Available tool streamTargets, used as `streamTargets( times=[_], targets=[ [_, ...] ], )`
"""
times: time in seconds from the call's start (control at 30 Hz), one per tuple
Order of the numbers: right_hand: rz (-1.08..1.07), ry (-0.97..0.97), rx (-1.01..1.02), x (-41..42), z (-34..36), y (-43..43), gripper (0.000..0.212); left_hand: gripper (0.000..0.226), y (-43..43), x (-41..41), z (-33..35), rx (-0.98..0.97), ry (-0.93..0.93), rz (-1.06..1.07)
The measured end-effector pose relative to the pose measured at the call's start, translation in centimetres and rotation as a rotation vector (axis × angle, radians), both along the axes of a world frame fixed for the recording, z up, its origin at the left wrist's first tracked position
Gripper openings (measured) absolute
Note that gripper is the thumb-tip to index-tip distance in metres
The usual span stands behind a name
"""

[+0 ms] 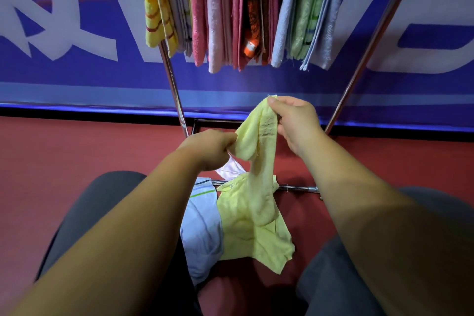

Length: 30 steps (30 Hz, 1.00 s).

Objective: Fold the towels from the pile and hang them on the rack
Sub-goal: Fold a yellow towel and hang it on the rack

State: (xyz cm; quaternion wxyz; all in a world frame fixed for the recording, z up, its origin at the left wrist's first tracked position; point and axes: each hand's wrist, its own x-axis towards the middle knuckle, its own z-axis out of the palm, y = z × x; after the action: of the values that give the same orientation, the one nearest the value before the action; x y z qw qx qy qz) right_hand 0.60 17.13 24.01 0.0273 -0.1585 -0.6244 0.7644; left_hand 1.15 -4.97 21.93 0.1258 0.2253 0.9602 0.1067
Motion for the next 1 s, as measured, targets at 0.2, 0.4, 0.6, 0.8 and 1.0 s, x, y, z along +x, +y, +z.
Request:
streamTargets(
  times=[0.2,0.4,0.6,0.8,1.0],
  targets=[
    [-0.117,0.037,0.116,0.0,-0.1,1.6,0.009,0.036,-0.3,-0.5,0.8,0.38,0.04,0.222],
    [-0.074,0.193,0.353,1.6,1.0,1.9,0.008,0.038,-1.0,0.3,3.2,0.792,0.039,0.519],
    [-0.023,0.279,0.587,4.1,3.2,1.8,0.031,0.041,-2.3,1.8,6.7,1.034,-0.043,0.475],
    [-0.075,0.288,0.672,6.1,7.4,1.6,0.017,0.022,-2.4,4.1,12.0,1.068,0.02,0.405],
    [-0.142,0.387,0.716,8.0,15.2,1.4,0.007,0.024,-2.3,5.5,20.2,1.091,0.165,0.342]
  ],
)
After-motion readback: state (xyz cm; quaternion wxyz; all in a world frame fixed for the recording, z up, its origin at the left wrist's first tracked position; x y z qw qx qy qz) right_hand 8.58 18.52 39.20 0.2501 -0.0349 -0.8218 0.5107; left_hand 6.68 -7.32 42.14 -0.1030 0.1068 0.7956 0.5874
